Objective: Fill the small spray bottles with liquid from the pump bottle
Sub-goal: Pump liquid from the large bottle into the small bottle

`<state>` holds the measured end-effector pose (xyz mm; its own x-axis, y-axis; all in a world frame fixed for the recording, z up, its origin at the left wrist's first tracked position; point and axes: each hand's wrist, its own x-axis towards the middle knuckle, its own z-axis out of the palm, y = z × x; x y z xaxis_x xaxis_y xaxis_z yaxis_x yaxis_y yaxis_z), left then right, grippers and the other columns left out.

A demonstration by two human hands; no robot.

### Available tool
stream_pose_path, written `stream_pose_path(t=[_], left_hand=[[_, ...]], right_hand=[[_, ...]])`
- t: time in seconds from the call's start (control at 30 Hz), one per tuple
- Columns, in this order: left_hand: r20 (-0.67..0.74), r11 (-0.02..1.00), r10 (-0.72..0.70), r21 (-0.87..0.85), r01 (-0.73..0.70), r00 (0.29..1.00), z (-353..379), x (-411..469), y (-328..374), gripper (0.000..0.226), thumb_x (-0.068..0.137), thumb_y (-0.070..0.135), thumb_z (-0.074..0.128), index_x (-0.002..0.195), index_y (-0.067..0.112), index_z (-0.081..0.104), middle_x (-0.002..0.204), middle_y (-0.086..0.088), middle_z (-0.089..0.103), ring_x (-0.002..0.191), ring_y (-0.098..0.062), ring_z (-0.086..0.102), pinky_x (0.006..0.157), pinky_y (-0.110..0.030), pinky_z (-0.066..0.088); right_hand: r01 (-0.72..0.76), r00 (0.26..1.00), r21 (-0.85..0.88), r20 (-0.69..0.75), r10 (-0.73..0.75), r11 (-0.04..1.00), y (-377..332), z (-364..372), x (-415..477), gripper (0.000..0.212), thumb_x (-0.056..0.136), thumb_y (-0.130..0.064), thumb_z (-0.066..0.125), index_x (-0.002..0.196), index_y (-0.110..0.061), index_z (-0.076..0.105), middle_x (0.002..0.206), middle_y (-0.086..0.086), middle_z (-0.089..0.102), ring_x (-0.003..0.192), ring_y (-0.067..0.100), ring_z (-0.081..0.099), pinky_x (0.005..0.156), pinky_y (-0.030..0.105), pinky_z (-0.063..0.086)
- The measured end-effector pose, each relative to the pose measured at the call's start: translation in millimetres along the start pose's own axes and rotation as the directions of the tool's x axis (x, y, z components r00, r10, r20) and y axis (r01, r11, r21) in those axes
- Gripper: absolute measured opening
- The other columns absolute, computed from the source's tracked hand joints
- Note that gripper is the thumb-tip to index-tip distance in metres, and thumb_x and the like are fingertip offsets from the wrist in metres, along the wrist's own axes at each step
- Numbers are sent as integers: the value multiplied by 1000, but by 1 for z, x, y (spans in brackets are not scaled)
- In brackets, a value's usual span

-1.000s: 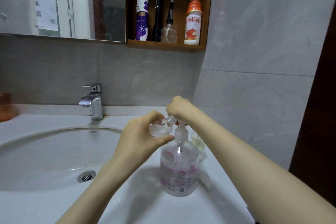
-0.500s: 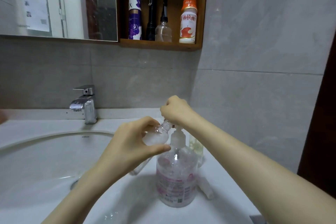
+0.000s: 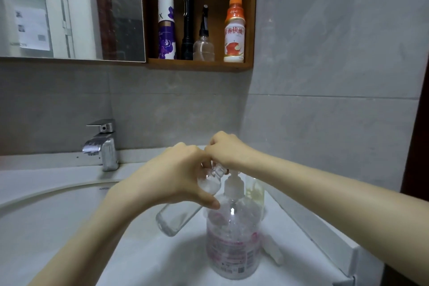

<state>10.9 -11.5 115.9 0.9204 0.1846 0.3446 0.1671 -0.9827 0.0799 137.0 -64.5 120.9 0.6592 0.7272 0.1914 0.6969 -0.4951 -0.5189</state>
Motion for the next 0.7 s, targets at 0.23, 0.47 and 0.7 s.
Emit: stream_pose_path(t=[0.23,0.47,0.7], left_hand=[[67,983,25,178,-36,997,-8,12,-1,59,56,58,78,90,12,64,86,-2,69,81,-19,62,73,-37,50],[31,977,72,197,-77,997,-7,14,1,58,60,57,77,92,12,62,89,-1,68,83,-18,60,68,-28,42],[8,978,76,193,-76,997,-3,11,0,60,59,59,77,94,12,63,91,-2,69,84,-19,60,69,-32,46]], right_hand=[[-15,998,2,54,15,1000,-3,-3,-7,9,86,-12,48,79,-7,49,67,7,50,48,19,47,40,20,34],[-52,998,-23,35,52,998,0,-3,2,14,87,-7,45,73,-7,46,67,9,51,47,19,45,41,20,32],[-89,993,-82,69,95,993,-1,0,8,10,86,1,46,85,-1,55,62,12,54,56,27,51,46,24,38]])
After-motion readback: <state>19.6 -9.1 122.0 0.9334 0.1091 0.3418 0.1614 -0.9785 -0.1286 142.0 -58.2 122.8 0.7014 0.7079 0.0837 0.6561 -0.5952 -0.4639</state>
